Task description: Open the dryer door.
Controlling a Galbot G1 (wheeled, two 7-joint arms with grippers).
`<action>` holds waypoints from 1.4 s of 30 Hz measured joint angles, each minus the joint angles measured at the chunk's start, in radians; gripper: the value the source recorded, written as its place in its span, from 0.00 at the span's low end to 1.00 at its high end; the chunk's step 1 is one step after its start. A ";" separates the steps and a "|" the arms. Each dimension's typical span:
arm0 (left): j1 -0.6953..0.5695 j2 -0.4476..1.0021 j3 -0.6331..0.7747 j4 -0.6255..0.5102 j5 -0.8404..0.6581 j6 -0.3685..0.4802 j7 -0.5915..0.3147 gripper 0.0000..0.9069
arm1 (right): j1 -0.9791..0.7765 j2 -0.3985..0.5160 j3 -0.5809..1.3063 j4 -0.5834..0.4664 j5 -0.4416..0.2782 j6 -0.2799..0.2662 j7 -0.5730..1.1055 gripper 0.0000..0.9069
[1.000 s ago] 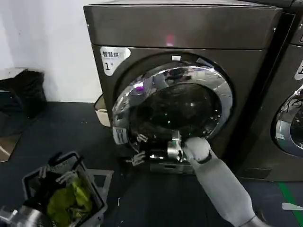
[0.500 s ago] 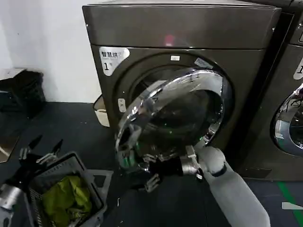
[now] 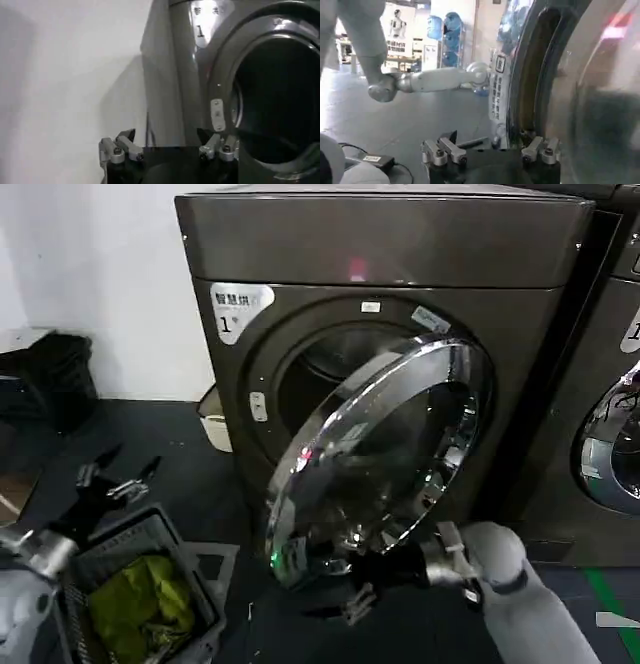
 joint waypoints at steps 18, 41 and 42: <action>-0.126 0.073 0.345 -0.086 -0.078 -0.007 0.049 1.00 | -0.124 0.084 0.440 0.055 0.038 -0.005 0.738 1.00; -0.455 0.015 0.876 -0.048 -0.199 -0.057 0.085 1.00 | -0.259 -0.055 0.963 -0.003 0.052 -0.161 1.124 1.00; -0.470 0.005 0.899 -0.047 -0.196 -0.057 0.086 1.00 | -0.270 -0.062 0.992 -0.011 0.057 -0.155 1.138 1.00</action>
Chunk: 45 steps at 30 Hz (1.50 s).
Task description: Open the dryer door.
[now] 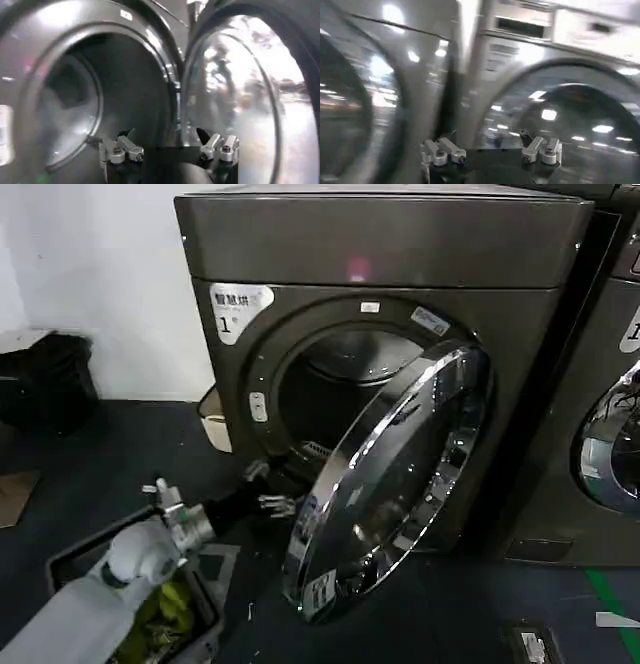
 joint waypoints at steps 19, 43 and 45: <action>-0.259 -0.263 0.328 0.177 0.013 -0.034 -0.063 1.00 | -0.119 -0.078 0.353 -0.070 -0.030 -0.008 0.014 1.00; -0.364 -0.562 0.350 0.403 0.110 -0.096 -0.231 1.00 | -0.146 -0.077 0.409 -0.096 -0.025 0.005 -0.031 1.00; -0.366 -0.567 0.351 0.408 0.119 -0.110 -0.228 1.00 | -0.151 -0.077 0.417 -0.099 -0.024 0.008 -0.033 1.00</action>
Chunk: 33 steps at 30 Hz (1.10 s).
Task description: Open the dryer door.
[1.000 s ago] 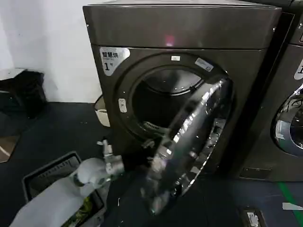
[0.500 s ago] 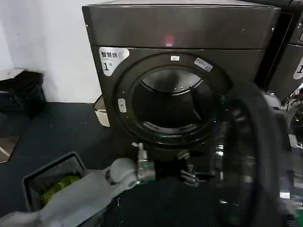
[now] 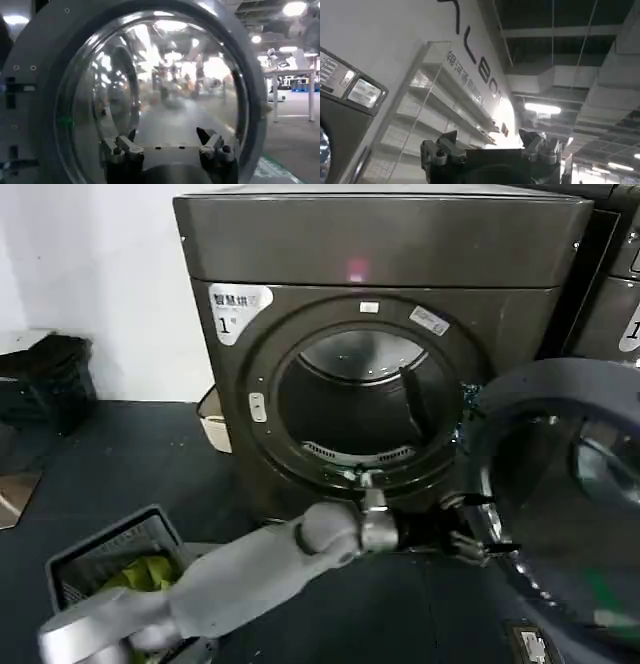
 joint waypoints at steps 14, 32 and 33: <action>0.025 0.082 -0.011 -0.026 0.114 -0.240 -0.059 1.00 | 0.001 -0.015 0.019 -0.019 -0.018 0.018 -0.015 1.00; 0.008 0.588 0.001 -0.313 0.044 -0.245 0.045 1.00 | 0.016 -0.055 0.052 -0.052 -0.069 0.054 -0.034 1.00; -0.005 0.624 0.010 -0.317 0.056 -0.238 0.049 1.00 | 0.018 -0.057 0.055 -0.054 -0.072 0.055 -0.035 1.00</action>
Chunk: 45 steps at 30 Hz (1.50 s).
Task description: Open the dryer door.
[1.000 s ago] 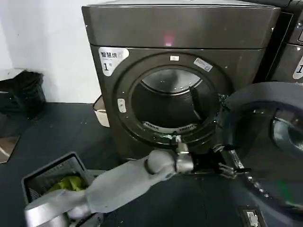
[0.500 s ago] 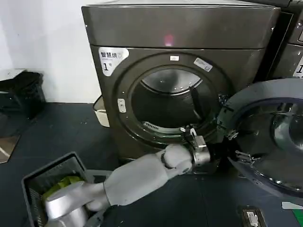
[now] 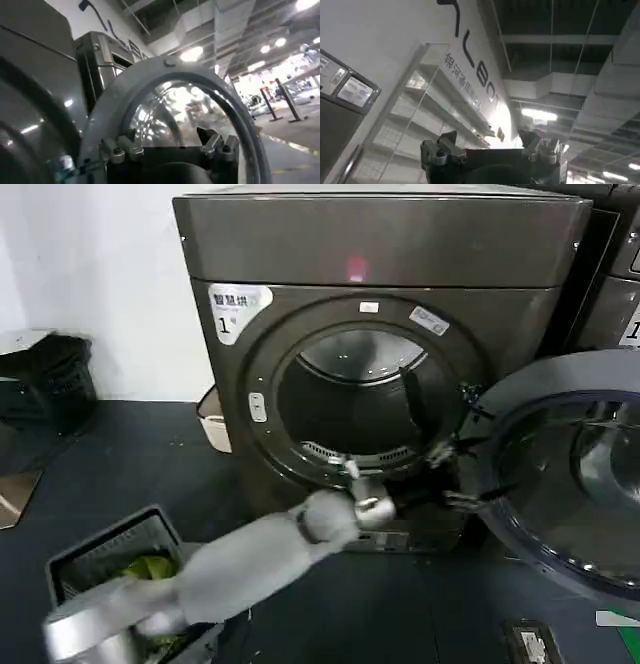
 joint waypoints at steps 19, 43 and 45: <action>-0.265 0.434 0.235 0.115 0.327 0.048 0.315 1.00 | 0.028 -0.049 -0.003 -0.051 -0.028 0.026 -0.030 1.00; -0.019 0.606 -0.057 0.297 0.722 -0.141 0.473 1.00 | 0.041 -0.083 -0.012 -0.077 -0.059 0.025 -0.035 1.00; 0.011 0.613 -0.088 0.300 0.737 -0.149 0.477 1.00 | 0.042 -0.082 -0.014 -0.071 -0.059 0.024 -0.035 1.00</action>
